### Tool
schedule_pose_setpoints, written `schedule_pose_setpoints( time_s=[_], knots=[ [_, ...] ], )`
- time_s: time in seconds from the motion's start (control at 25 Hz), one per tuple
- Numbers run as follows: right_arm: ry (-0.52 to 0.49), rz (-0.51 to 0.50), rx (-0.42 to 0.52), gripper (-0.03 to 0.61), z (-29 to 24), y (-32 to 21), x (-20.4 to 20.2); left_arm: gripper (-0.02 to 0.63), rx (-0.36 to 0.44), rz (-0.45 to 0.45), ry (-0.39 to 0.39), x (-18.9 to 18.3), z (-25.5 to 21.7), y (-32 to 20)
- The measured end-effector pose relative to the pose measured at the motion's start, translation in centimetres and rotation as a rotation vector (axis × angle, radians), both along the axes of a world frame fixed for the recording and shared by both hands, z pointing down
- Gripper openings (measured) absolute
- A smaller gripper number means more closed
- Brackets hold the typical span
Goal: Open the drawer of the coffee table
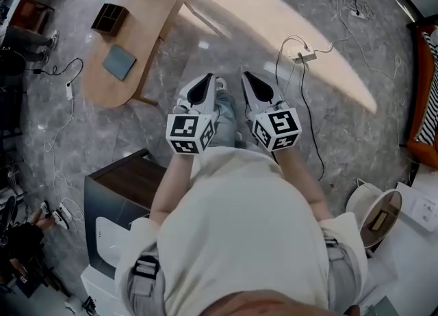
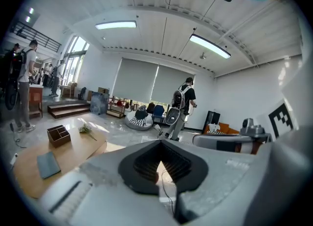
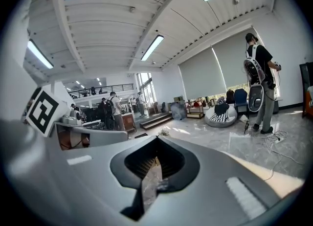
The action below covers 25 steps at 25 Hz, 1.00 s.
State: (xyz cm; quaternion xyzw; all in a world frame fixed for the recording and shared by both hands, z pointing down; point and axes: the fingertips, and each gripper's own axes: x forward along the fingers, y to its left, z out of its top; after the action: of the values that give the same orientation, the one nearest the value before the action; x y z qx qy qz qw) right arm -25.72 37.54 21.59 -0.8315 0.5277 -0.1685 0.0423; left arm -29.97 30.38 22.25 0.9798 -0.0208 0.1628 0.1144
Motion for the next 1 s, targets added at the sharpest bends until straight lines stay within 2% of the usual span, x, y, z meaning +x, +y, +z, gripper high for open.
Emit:
schedule_pose_setpoints(
  time_s=[0.12, 0.4, 1.0],
  knots=[
    [0.003, 0.015, -0.024, 0.0, 0.6, -0.5, 1.5, 0.002, -0.015, -0.001, 0.01, 1.5, 0.4, -0.6],
    [-0.009, 0.02, -0.049, 0.0, 2.2, -3.1, 7.0, 0.002, -0.036, 0.024, -0.003, 7.7, 2.2, -2.9],
    [0.015, 0.007, -0.05, 0.0, 0.6, -14.2, 20.7, 0.002, -0.037, 0.029, -0.01, 21.4, 1.9, -14.6]
  ],
)
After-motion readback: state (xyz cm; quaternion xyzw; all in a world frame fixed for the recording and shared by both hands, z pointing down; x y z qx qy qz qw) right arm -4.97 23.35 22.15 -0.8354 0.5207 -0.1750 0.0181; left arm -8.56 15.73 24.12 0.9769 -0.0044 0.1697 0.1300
